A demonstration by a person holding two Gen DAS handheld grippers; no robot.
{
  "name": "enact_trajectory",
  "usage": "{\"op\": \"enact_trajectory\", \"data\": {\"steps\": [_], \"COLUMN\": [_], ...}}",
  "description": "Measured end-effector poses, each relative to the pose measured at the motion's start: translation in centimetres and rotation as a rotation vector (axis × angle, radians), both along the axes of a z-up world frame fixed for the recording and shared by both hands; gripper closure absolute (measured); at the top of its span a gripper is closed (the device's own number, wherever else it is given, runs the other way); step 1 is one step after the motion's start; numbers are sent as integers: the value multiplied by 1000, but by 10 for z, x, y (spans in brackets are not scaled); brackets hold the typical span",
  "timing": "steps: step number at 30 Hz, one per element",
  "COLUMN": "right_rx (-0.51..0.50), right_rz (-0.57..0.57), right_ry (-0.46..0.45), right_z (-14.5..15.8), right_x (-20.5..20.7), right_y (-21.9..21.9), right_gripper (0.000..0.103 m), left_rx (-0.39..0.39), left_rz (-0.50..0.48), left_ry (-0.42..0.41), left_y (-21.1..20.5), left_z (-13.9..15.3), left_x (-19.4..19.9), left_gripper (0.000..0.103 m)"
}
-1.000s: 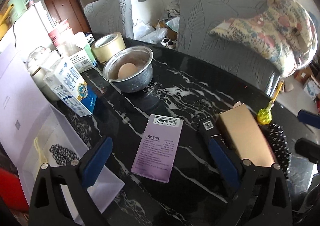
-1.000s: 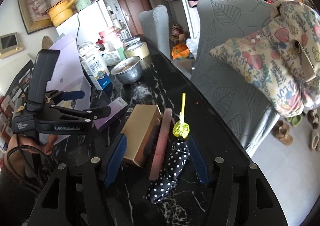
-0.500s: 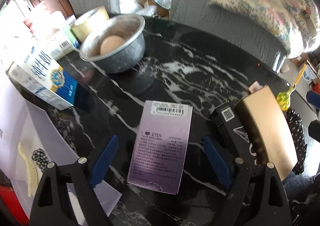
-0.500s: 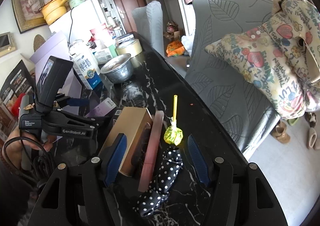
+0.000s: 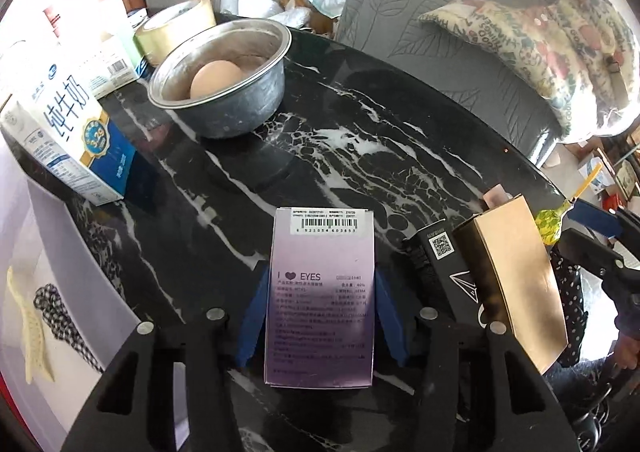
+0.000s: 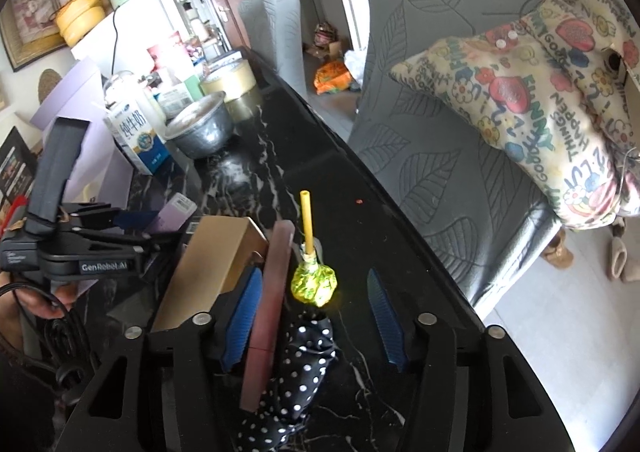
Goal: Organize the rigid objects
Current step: 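Grasp the purple card box with the left gripper while the right gripper grasps the green-wrapped lollipop, then carry the purple box and lollipop with both grippers toward the white box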
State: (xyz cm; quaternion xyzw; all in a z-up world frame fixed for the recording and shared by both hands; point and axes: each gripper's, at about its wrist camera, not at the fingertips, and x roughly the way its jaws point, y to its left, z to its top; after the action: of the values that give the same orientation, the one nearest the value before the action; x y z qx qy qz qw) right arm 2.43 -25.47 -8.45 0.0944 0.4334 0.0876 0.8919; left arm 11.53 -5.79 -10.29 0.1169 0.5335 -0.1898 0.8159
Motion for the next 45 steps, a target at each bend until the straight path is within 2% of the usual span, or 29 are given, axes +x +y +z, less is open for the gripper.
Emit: {"op": "enact_trajectory", "data": {"steps": [6,13,17,32,45], "right_rx": [12,28,16,-14,-12], "right_rz": [13,23,30,76,137], "right_ry": [40,82,78,3,-48], "right_z": [-7,-15,-16,9,28], "right_x": [8,16,18,-4,-39], "right_y": [0,-2,1,12,31], "right_gripper": [65,66,77,77,77], "left_rx": [6,4,-2,-51,-53], "left_rz": [-1,40,60,111,163], "left_ry": [2,-14,-25,-57,-109], "left_y": [-6,0,4,21,42], "left_z": [1,3,5,25,43], "left_x": [-10,-21,-26,-53,-101], "left_gripper": [52,52,52,52,52]}}
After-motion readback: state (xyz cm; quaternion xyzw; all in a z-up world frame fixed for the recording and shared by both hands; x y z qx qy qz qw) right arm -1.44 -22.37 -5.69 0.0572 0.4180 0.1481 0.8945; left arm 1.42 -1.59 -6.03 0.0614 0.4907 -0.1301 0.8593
